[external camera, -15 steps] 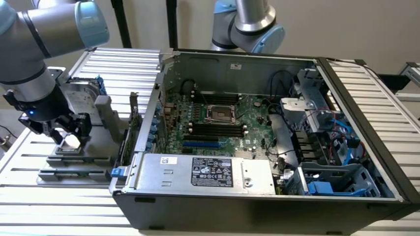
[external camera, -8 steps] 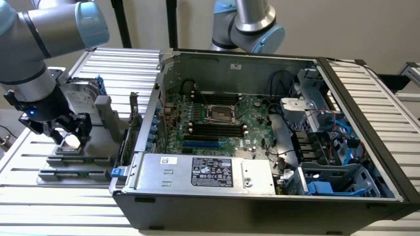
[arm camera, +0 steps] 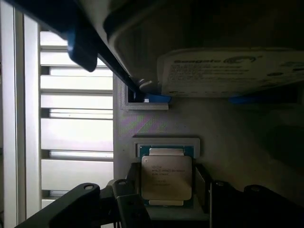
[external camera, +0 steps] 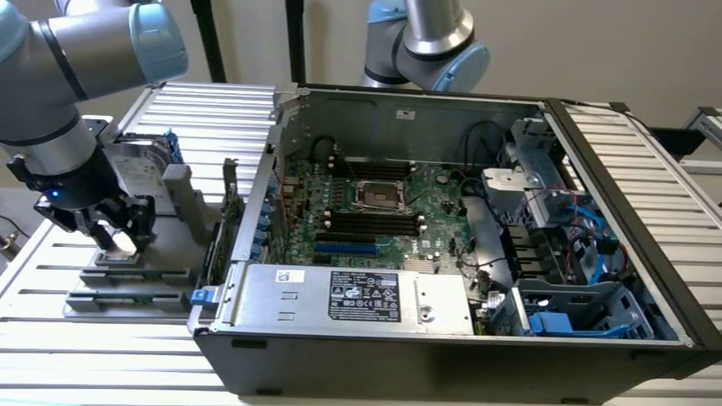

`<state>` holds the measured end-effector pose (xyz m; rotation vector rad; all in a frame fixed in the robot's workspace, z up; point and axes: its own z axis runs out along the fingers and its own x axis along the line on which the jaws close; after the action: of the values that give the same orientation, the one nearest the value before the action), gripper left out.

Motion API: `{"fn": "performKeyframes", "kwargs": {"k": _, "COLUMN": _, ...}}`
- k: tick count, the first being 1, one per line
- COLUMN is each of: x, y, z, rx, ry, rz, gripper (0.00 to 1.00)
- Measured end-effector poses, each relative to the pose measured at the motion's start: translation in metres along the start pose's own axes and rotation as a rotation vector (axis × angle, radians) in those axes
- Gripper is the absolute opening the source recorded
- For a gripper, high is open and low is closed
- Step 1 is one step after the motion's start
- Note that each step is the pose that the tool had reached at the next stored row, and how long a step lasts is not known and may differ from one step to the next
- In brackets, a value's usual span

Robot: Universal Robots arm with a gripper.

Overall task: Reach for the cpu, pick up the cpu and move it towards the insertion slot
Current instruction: 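Pick up the cpu and move it towards the insertion slot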

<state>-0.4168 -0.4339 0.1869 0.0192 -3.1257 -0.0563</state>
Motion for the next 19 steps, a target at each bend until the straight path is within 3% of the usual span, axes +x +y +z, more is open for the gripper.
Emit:
{"fn": "performKeyframes", "kwargs": {"k": 12, "x": 0.0, "y": 0.0001, "z": -0.0007, "rx": -0.0003, "ry": -0.0005, "rz": 0.0, "gripper": 0.54}}
{"fn": "performKeyframes", "kwargs": {"k": 16, "x": 0.0, "y": 0.0004, "z": -0.0097, "rx": 0.0, "ry": -0.0001, "rz": 0.0, "gripper": 0.54}}
{"fn": "performKeyframes", "kwargs": {"k": 19, "x": 0.0, "y": 0.0008, "z": -0.0226, "rx": 0.0, "ry": -0.0001, "rz": 0.0, "gripper": 0.54}}
